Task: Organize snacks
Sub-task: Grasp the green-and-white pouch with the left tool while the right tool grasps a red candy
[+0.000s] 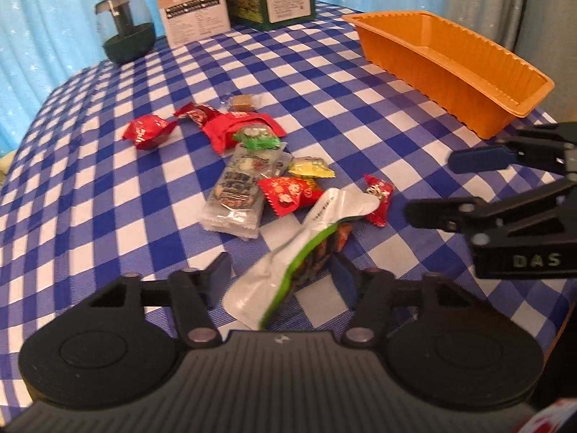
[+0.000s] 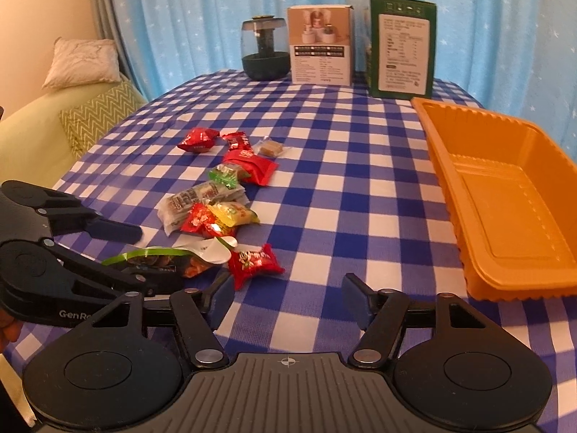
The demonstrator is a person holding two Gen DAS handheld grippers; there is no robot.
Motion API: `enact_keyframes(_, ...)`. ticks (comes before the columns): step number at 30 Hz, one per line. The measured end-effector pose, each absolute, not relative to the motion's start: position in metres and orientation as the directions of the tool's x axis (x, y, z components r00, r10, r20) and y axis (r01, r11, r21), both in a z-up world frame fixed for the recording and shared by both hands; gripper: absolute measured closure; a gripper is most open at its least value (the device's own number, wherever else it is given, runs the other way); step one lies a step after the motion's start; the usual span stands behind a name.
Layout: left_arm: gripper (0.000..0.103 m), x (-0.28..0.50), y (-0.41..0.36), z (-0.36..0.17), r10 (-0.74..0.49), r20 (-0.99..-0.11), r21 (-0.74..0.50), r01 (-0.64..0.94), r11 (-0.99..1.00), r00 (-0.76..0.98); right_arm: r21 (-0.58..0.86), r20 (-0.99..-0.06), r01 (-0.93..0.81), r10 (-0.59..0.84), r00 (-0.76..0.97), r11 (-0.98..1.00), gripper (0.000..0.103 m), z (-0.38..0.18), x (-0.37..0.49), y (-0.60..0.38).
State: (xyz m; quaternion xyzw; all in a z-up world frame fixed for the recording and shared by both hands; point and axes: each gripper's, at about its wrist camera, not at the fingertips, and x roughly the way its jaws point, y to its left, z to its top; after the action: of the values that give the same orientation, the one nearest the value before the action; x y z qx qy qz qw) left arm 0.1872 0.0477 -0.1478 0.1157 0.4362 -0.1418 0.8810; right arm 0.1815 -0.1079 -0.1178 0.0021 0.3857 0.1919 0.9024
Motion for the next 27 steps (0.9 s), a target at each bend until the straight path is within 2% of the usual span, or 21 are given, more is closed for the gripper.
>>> enact_keyframes(4, 0.055, 0.188, 0.048, -0.149, -0.206, -0.789, 0.051, 0.395, 0.917, 0.579, 0.138, -0.694, -0.367, 0.355, 0.627, 0.92, 0.042, -0.122, 0.186, -0.1)
enact_keyframes(10, 0.062, 0.189, 0.039, -0.149, -0.224, -0.778, 0.112, 0.48, 0.87, 0.587, 0.123, -0.698, -0.384, 0.355, 0.623, 0.915, 0.044, -0.127, 0.188, -0.093)
enact_keyframes(15, 0.067, 0.193, 0.038, -0.149, -0.251, -0.784, 0.117, 0.532, 0.839, 0.568, 0.131, -0.7, -0.387, 0.362, 0.616, 0.913, 0.046, -0.131, 0.191, -0.094)
enact_keyframes(23, 0.081, 0.183, 0.049, -0.145, -0.264, -0.79, 0.016, 0.449, 0.894, 0.553, 0.149, -0.683, -0.417, 0.398, 0.613, 0.897, 0.046, -0.131, 0.195, -0.089)
enact_keyframes(24, 0.082, 0.182, 0.05, -0.145, -0.263, -0.79, 0.007, 0.438, 0.899, 0.553, 0.148, -0.683, -0.417, 0.398, 0.612, 0.897, 0.047, -0.132, 0.196, -0.088)
enact_keyframes(27, 0.082, 0.179, 0.052, -0.145, -0.256, -0.79, 0.004, 0.422, 0.907, 0.557, 0.143, -0.695, -0.427, 0.397, 0.599, 0.893, 0.061, -0.135, 0.2, -0.083)
